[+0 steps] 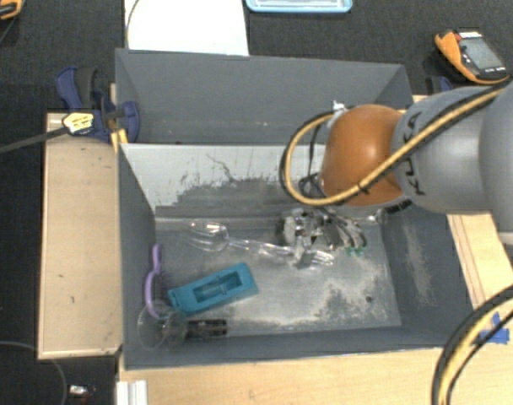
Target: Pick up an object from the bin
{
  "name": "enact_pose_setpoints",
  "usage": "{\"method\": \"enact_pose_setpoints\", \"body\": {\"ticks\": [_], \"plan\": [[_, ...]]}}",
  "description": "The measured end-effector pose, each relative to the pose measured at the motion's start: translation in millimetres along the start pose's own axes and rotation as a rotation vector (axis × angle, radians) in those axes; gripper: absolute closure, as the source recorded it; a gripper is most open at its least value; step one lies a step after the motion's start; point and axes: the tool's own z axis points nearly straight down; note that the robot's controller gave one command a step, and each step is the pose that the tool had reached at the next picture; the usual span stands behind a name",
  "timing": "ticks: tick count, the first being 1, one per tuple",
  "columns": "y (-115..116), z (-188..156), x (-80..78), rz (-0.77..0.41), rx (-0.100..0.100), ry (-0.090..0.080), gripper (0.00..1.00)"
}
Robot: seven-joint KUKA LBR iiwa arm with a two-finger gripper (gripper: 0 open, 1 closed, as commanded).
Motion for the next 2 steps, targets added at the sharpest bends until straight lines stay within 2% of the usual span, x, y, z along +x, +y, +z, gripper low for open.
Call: {"method": "enact_pose_setpoints", "body": {"ticks": [2], "plan": [[0,-43,-1.3,0.000,0.000,-0.003,1.00]]}}
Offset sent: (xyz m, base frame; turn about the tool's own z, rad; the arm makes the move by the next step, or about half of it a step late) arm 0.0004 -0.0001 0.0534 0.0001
